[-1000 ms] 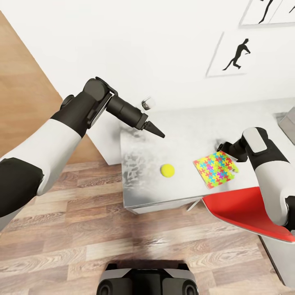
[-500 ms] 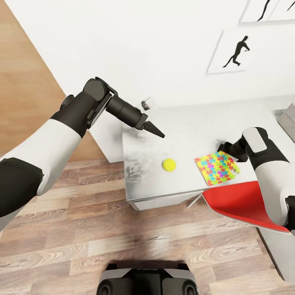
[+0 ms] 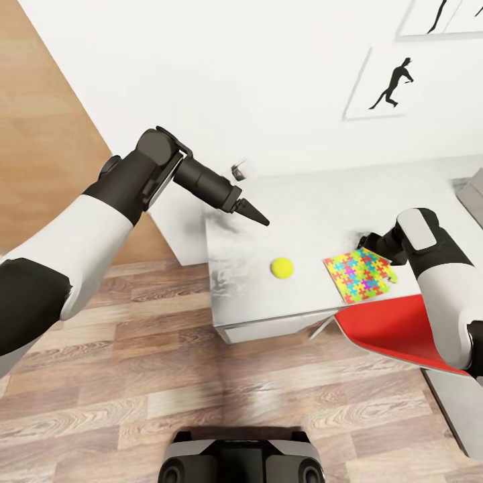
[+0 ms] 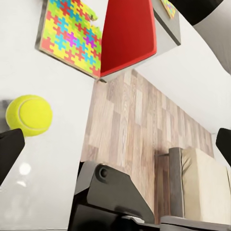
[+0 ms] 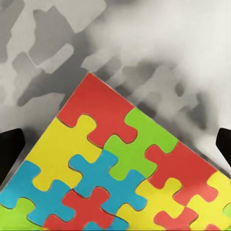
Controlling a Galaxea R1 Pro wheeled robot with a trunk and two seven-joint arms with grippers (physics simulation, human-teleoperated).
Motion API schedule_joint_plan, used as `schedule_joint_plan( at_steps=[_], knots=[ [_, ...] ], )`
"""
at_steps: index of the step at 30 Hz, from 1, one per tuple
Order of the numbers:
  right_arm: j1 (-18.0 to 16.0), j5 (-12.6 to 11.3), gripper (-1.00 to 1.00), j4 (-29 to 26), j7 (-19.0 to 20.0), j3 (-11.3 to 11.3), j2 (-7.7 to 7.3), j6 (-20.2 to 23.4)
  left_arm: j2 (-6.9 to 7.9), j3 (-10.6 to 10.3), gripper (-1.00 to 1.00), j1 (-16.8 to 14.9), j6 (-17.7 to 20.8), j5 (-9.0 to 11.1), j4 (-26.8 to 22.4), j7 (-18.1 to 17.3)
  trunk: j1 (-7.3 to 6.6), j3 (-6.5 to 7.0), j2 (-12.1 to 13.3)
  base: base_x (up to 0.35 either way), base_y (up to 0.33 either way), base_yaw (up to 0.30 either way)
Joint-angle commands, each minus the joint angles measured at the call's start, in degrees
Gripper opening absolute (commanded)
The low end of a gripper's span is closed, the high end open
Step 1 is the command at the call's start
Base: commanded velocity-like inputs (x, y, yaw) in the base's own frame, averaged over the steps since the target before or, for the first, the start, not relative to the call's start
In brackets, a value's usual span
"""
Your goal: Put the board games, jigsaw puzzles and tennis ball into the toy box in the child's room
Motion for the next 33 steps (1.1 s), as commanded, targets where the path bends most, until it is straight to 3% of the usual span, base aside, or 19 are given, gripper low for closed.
schedule_joint_plan(
  at_steps=[1, 33],
  knots=[
    [0.0, -2.4, 1.0, 3.3, -0.4, -0.1, 0.03, -0.3, -0.01, 0.0, 1.0, -0.1, 0.6, -0.5, 0.0, -0.4, 0.05, -0.09, -0.1, 0.0, 0.12, 0.0],
    [0.0, -2.5, 1.0, 3.3, -0.4, 0.0, 0.03, -0.3, -0.01, -0.1, 1.0, -0.1, 0.6, -0.7, 0.0, -0.4, 0.05, -0.09, -0.1, -0.041, 0.043, 0.0]
  ],
)
